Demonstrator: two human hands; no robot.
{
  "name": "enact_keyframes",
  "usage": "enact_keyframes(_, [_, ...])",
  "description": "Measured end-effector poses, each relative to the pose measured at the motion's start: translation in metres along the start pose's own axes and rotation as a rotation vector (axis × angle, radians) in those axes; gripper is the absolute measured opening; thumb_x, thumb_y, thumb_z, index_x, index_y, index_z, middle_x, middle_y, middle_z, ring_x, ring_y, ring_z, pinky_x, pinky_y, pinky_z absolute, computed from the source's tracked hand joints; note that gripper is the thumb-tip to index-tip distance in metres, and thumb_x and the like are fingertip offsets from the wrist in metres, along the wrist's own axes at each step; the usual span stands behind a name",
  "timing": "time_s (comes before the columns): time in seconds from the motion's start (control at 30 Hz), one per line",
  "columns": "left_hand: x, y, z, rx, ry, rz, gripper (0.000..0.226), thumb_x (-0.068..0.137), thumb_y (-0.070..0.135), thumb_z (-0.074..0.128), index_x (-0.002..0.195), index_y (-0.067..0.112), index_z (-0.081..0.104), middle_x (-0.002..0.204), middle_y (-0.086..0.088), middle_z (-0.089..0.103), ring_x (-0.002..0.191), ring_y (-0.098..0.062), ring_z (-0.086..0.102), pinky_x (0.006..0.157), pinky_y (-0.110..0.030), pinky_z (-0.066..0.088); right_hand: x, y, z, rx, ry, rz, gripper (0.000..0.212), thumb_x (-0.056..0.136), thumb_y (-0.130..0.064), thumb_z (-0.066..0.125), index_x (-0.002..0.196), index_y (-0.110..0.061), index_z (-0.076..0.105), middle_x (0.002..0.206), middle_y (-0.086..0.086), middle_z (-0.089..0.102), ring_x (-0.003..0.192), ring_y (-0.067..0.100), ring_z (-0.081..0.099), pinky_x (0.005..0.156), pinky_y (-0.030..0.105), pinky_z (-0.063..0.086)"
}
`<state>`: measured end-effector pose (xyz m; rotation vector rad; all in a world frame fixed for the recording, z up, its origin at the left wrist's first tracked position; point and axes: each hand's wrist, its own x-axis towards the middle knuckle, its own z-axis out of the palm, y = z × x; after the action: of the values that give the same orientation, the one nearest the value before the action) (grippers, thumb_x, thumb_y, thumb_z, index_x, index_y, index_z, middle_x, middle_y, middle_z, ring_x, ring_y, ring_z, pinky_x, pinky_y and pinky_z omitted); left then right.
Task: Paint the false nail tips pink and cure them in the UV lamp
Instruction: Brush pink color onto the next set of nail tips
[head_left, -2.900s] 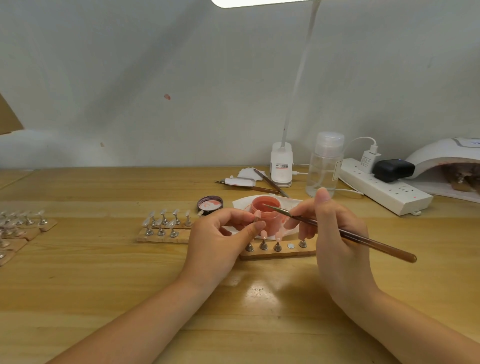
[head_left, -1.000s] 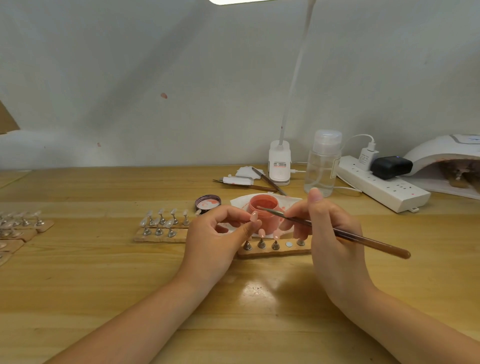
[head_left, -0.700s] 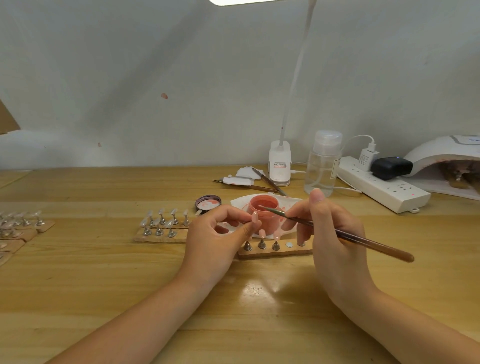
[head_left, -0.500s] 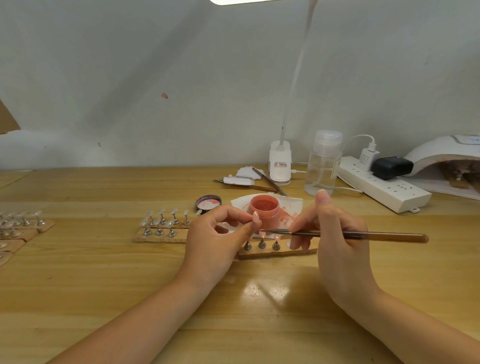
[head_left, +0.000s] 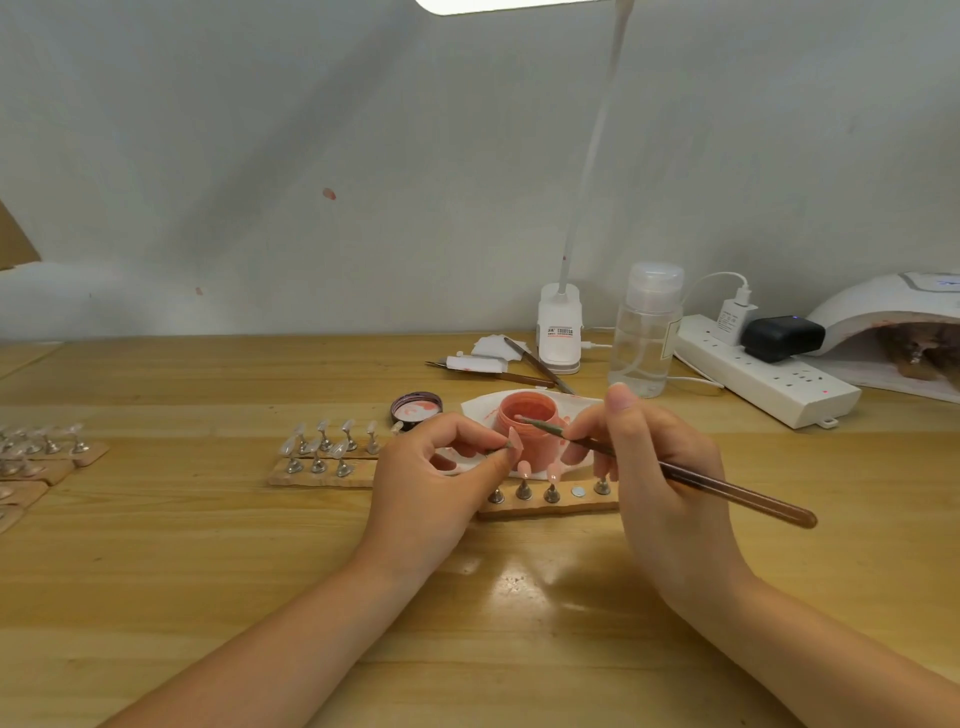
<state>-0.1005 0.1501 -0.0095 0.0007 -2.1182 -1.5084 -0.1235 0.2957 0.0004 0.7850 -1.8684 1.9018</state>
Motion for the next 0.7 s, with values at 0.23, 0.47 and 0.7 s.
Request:
enact_keyframes(0.23, [-0.001, 0.002, 0.0, -0.015, 0.0, 0.006, 0.018, 0.072, 0.014, 0.074, 0.063, 0.027, 0.067, 0.067, 0.005, 0.068, 0.055, 0.001, 0.052, 0.055, -0.017, 0.041, -0.001, -0.002, -0.004, 0.07, 0.055, 0.043, 0.052, 0.092, -0.035, 0.04, 0.052, -0.009, 0.062, 0.051, 0.009, 0.058, 0.043, 0.008, 0.052, 0.047, 0.015, 0.042])
enact_keyframes(0.47, [-0.002, 0.003, -0.001, -0.012, -0.029, 0.03, 0.013, 0.073, 0.021, 0.073, 0.07, 0.033, 0.069, 0.068, 0.012, 0.069, 0.065, 0.0, 0.06, 0.065, -0.027, 0.049, 0.007, -0.006, -0.01, 0.12, 0.171, 0.179, 0.056, 0.083, -0.054, 0.023, 0.069, -0.021, 0.066, 0.049, 0.006, 0.064, 0.034, 0.012, 0.054, 0.037, 0.012, 0.039])
enact_keyframes(0.7, [-0.002, 0.004, 0.0, -0.01, -0.083, 0.128, 0.009, 0.068, 0.028, 0.066, 0.075, 0.031, 0.071, 0.08, 0.008, 0.07, 0.082, 0.002, 0.062, 0.075, -0.01, 0.044, 0.01, 0.002, -0.016, 0.0, 0.096, 0.075, 0.04, 0.084, -0.045, 0.04, 0.071, -0.015, 0.063, 0.061, 0.002, 0.067, 0.043, 0.005, 0.055, 0.041, 0.014, 0.042])
